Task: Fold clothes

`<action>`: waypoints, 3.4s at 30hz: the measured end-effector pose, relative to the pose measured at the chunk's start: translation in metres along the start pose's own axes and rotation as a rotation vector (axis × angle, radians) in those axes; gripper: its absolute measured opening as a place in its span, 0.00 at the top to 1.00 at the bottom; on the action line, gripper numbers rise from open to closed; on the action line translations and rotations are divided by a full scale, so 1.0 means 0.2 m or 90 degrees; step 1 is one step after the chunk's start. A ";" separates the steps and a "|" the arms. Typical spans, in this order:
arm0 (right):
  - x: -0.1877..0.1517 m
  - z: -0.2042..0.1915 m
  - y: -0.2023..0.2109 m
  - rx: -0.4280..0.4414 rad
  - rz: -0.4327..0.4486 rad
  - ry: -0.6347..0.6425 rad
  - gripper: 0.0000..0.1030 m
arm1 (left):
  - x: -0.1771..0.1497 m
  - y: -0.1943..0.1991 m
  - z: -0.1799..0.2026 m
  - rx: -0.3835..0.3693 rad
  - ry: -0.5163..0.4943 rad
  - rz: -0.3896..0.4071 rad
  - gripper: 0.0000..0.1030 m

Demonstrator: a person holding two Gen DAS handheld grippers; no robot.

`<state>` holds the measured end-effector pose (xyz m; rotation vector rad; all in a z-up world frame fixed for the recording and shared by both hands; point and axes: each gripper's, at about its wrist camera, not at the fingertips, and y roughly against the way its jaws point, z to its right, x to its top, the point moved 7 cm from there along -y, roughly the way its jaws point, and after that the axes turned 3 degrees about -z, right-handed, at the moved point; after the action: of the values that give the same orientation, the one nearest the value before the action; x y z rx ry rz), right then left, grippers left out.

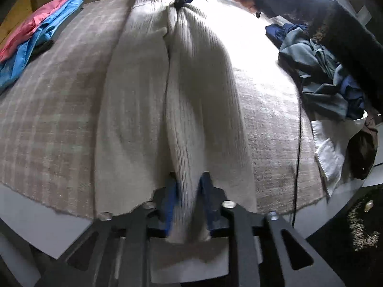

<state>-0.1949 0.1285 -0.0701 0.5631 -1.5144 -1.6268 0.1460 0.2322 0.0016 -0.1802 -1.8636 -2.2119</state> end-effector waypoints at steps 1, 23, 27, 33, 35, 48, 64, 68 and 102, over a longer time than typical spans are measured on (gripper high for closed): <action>0.00 -0.01 0.00 -0.020 -0.005 0.014 0.83 | 0.00 0.03 -0.01 0.007 -0.002 0.005 0.71; -0.38 0.39 0.31 0.262 0.052 -0.183 0.45 | 0.35 0.04 0.04 -0.004 -0.142 0.036 0.63; -0.48 0.37 0.16 0.298 0.022 -0.252 0.45 | 0.11 -0.03 0.23 -0.012 -0.189 -0.005 0.61; -0.44 0.28 0.07 0.289 0.033 -0.243 0.60 | 0.07 -0.20 0.28 0.010 -0.217 0.000 0.66; -0.43 0.23 0.07 0.283 0.029 -0.220 0.89 | 0.11 -0.17 0.24 -0.031 -0.180 -0.001 0.97; -0.43 0.32 0.27 0.130 0.050 -0.168 0.68 | 0.16 0.06 0.18 -0.100 -0.098 0.046 0.54; -0.60 -0.07 0.23 0.273 0.009 -0.122 0.93 | 0.19 -0.14 0.18 -0.133 -0.100 0.011 0.86; -0.63 -0.02 0.20 0.205 -0.018 -0.089 0.92 | 0.18 -0.18 0.20 -0.187 -0.077 -0.016 0.83; -1.35 -0.40 0.47 0.392 0.061 -0.480 0.61 | 0.23 -0.12 -0.66 -0.097 -0.078 -0.049 0.38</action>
<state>0.0435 0.3032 -0.0495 0.1692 -2.5944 -1.3381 0.1040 0.1008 -0.0328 -0.2823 -1.7899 -2.4486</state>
